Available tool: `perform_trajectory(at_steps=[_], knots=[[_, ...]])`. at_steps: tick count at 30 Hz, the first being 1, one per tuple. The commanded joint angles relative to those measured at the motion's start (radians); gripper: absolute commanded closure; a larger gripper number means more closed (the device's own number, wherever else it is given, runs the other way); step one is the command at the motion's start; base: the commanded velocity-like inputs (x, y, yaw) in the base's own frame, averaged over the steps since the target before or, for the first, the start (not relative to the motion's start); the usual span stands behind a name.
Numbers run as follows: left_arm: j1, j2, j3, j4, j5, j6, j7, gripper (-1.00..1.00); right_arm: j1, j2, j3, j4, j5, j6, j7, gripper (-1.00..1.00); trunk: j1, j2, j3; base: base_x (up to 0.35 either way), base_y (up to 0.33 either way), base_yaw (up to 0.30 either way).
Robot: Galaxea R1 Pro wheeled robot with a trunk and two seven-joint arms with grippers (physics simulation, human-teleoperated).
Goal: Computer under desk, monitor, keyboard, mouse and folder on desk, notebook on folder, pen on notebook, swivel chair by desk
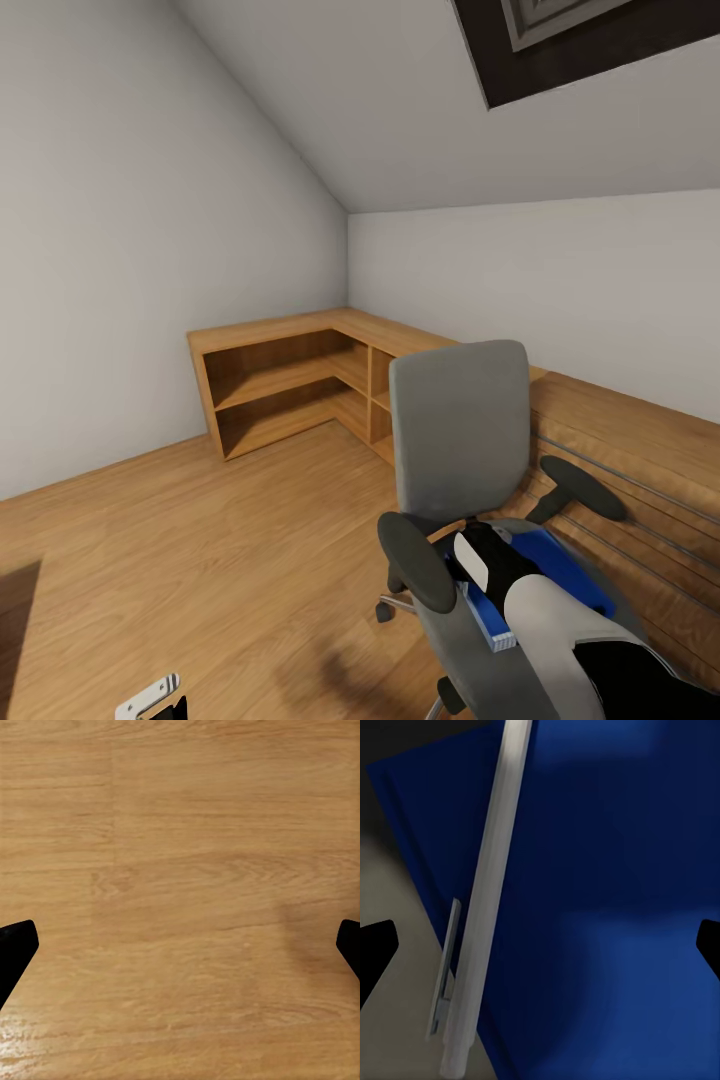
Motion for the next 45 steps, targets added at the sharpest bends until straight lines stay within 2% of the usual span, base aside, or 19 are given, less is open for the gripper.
perform_trajectory(at_steps=[1, 21, 27, 45], knots=[[0.000, 0.000, -0.003, 0.000, 0.008, -0.003, 0.003, -1.00, 0.000, 0.000, 0.002, -0.002, -0.010, 0.003, -0.008, -1.00, 0.000, 0.000, -0.001, 0.000, 0.000, 0.000], [0.000, 0.000, -0.003, 0.000, 0.008, -0.003, 0.003, -1.00, 0.000, 0.000, 0.002, -0.002, -0.009, 0.003, -0.008, -1.00, 0.000, 0.000, -0.001, 0.000, 0.000, 0.000], [0.000, 0.000, -0.003, 0.000, 0.008, -0.002, 0.003, -1.00, 0.000, 0.000, 0.002, -0.002, -0.009, 0.003, -0.008, -1.00, 0.023, -0.042, -0.020, 0.000, 0.000, 0.000], [0.000, 0.000, -0.002, 0.000, 0.008, -0.003, 0.003, -1.00, 0.000, 0.000, 0.002, -0.003, -0.009, 0.003, -0.008, -1.00, 0.023, -0.042, -0.020, 0.000, 0.000, 0.000]])
